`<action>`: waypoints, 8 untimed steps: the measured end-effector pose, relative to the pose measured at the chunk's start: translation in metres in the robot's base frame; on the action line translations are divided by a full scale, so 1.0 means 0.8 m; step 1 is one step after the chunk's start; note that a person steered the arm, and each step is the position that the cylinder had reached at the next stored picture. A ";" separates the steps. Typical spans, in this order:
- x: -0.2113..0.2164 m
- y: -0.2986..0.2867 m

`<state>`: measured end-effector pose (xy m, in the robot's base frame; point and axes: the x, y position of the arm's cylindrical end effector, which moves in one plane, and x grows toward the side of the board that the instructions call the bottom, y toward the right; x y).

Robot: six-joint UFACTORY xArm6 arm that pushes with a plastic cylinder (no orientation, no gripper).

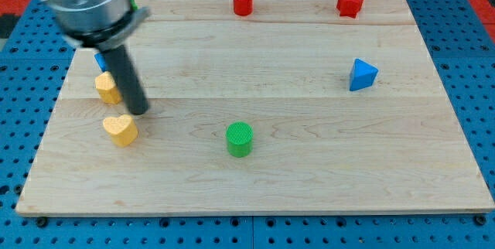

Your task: Line up the yellow hexagon and green circle horizontally at the bottom side of the board

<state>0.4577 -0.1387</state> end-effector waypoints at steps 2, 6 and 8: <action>0.042 -0.063; -0.043 -0.094; -0.033 0.161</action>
<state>0.4317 -0.0096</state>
